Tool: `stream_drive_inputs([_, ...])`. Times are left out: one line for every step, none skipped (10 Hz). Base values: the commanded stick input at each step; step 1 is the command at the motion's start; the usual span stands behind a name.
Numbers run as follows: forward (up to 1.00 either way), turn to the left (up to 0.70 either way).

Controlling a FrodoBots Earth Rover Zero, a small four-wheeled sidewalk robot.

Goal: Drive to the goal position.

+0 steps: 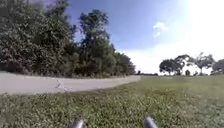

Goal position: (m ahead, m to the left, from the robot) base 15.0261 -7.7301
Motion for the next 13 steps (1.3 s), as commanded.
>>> stream_drive_inputs([0.70,0.00])
stream_drive_inputs([0.70,0.00])
stream_drive_inputs([0.70,0.00])
stream_drive_inputs([0.70,0.00])
stream_drive_inputs([0.70,0.00])
stream_drive_inputs([0.70,0.00])
stream_drive_inputs([0.70,0.00])
stream_drive_inputs([0.70,0.00])
stream_drive_inputs([0.70,0.00])
stream_drive_inputs([0.70,0.00])
stream_drive_inputs([0.70,0.00])
stream_drive_inputs([0.70,0.00])
stream_drive_inputs([0.70,0.00])
